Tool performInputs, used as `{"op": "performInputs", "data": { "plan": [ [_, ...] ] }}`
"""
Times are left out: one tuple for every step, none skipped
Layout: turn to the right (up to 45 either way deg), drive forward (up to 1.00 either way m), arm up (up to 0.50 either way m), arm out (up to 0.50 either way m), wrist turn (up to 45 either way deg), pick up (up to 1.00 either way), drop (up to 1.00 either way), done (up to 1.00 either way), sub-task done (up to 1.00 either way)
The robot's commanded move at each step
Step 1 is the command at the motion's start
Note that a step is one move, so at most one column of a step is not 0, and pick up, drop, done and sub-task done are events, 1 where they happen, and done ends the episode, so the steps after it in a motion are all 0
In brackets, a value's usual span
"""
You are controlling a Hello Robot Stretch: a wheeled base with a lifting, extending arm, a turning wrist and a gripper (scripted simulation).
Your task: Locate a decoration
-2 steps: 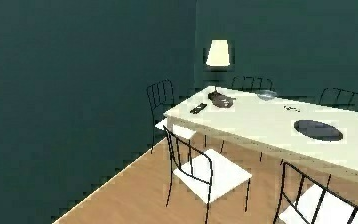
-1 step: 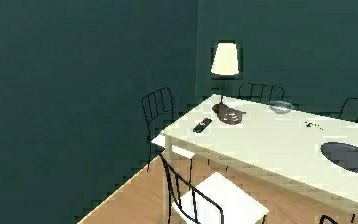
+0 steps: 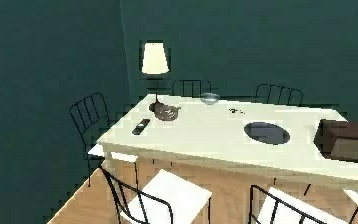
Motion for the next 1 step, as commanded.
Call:
{"op": "performInputs", "data": {
  "plan": [
    [0.0, 0.0, 0.0, 0.0, 0.0, 0.0, 0.0, 1.0, 0.0]
  ]
}}
